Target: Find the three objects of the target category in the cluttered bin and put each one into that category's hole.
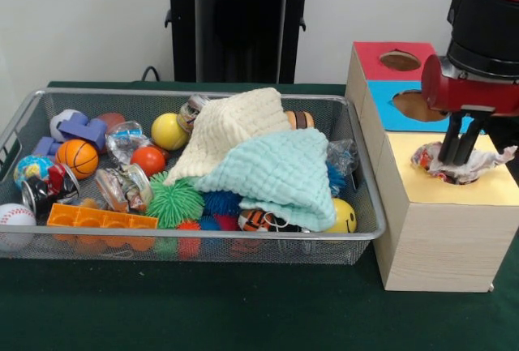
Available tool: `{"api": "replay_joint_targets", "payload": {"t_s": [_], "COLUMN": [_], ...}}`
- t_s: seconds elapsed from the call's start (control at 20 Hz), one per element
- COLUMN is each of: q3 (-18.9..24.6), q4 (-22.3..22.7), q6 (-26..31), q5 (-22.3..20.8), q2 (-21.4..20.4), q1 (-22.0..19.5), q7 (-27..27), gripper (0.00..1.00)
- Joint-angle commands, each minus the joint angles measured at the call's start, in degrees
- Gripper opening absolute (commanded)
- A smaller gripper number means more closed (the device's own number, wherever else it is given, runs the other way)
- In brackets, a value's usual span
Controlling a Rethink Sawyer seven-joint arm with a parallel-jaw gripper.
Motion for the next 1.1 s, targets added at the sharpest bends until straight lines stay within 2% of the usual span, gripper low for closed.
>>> {"api": "replay_joint_targets", "payload": {"t_s": [0.05,0.25,0.75,1.1], "q3": [5.7,6.7,8.6,10.5], "q4": [7.8,9.0,10.6,12.1], "q6": [-5.4,-8.0,-10.3,-16.4], "q5": [-0.8,-0.3,1.8,1.9], "q2": [3.4,3.9,4.7,6.4], "q1": [-0.4,-0.9,-1.4,-2.2], "q7": [8.9,8.8,10.0,9.6], "gripper": [0.0,0.0,0.0,0.0]}}
